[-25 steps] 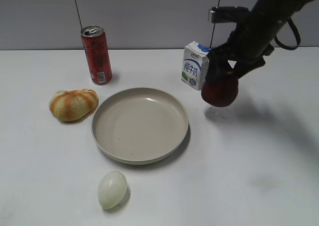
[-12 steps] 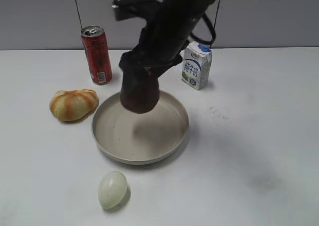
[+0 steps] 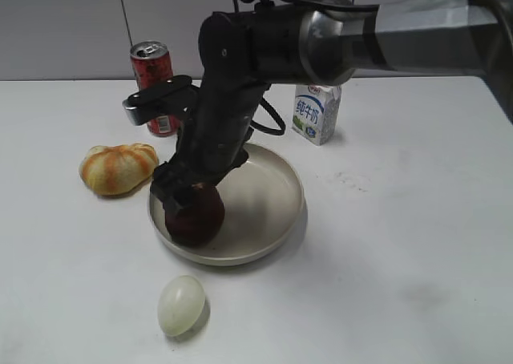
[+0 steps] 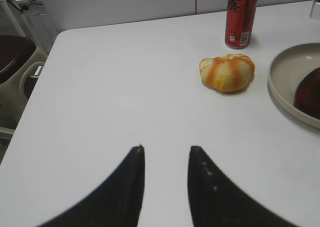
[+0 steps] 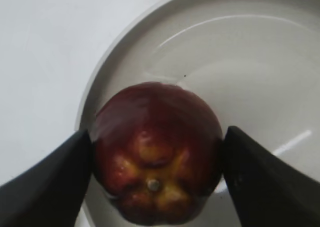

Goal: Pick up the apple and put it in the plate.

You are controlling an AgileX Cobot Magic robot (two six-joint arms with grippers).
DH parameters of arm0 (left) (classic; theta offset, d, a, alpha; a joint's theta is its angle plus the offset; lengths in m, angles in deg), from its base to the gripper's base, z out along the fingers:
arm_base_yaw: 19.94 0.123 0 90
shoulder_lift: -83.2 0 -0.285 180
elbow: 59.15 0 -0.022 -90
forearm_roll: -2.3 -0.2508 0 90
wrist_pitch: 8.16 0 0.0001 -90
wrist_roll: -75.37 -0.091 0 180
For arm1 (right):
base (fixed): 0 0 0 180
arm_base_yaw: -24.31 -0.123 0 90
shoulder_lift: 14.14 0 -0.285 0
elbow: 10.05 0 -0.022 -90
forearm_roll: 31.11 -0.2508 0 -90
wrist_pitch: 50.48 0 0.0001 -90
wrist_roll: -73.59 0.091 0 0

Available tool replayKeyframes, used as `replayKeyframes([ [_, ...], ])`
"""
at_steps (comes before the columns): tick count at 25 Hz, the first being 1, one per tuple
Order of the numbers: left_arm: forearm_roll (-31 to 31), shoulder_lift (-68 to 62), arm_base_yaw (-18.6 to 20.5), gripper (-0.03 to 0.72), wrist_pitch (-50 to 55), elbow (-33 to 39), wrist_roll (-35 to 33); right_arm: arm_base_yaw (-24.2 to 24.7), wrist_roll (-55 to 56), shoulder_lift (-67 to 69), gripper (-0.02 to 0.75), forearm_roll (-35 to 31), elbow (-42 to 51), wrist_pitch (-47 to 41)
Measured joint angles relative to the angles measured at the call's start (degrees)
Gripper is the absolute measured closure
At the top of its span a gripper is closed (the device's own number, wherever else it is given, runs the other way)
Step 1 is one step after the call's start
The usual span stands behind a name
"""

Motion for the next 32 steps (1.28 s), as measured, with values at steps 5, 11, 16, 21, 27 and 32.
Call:
replayKeyframes([
  [5,0.0,0.0,0.0,0.452,0.0,0.0,0.0,0.05,0.05,-1.54,0.079,0.93,-0.86,-2.09],
  [11,0.0,0.0,0.0,0.452,0.0,0.0,0.0,2.73,4.77,-11.18,0.078,5.49,-2.39,-9.6],
  [16,0.0,0.0,0.0,0.452,0.0,0.0,0.0,11.69,11.44,-19.79,0.078,7.44,-2.33,-20.56],
  [21,0.0,0.0,0.0,0.452,0.0,0.0,0.0,22.36,15.0,-29.99,0.078,8.87,6.01,-22.79],
  [27,0.0,0.0,0.0,0.452,0.0,0.0,0.0,29.59,17.95,-44.18,0.079,12.76,25.57,-23.21],
  [32,0.0,0.0,0.0,0.452,0.0,0.0,0.0,29.95,19.27,-58.53,0.087,12.74,42.74,-22.6],
])
